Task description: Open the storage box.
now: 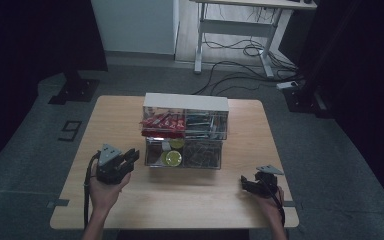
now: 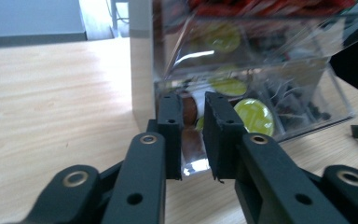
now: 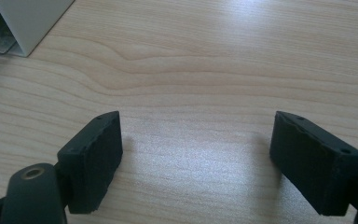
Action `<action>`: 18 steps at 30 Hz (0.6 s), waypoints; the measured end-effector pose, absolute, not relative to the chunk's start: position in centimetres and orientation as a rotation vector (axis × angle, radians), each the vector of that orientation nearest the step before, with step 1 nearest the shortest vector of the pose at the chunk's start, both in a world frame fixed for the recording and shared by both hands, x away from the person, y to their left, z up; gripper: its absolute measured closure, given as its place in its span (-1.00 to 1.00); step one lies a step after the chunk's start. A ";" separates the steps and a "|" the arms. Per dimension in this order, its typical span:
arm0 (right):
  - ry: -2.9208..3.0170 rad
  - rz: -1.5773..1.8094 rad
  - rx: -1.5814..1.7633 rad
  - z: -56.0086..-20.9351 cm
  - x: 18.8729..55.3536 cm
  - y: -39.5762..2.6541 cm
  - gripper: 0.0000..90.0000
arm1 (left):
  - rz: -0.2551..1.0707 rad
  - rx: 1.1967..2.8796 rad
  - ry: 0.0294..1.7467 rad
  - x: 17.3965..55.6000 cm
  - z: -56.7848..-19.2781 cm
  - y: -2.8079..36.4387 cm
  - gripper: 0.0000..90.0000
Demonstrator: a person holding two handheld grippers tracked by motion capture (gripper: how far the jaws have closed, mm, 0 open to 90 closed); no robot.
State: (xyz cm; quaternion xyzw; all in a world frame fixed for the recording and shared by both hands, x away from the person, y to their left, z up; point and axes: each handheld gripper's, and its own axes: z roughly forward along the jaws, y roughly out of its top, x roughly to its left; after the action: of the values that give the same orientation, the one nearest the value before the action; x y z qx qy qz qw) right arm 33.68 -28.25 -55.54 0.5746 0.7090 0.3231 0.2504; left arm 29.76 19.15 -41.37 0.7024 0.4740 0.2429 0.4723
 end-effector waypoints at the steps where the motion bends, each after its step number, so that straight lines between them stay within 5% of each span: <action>1: 1.930 0.880 1.564 -55.5 33.7 -28.3 -0.62 | 0.590 1.719 1.155 29.7 -41.1 19.0 0.81; 18: 1.926 0.879 1.569 -55.5 33.7 -28.3 -0.61 | 0.552 1.710 1.081 29.8 -38.5 17.9 1.00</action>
State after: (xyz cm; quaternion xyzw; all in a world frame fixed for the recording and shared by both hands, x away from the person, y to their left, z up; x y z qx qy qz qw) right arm 33.66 -28.29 -55.53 0.5765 0.7075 0.3229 0.2506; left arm 29.84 17.88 -38.51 0.7066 0.4468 0.2282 0.4990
